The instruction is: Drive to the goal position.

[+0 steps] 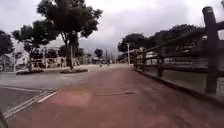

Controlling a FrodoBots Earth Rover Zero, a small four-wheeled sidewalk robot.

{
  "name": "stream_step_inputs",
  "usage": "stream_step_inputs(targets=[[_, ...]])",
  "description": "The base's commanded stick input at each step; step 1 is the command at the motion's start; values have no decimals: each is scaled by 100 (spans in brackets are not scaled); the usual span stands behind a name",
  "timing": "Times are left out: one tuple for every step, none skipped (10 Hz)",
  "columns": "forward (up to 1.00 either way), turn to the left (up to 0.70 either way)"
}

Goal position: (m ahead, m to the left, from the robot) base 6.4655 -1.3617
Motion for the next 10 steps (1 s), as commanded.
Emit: stream_step_inputs(targets=[[85, 0], [85, 0], [85, 0], [85, 0], [85, 0], [85, 16], [85, 20], [85, 0], [85, 0], [85, 16]])
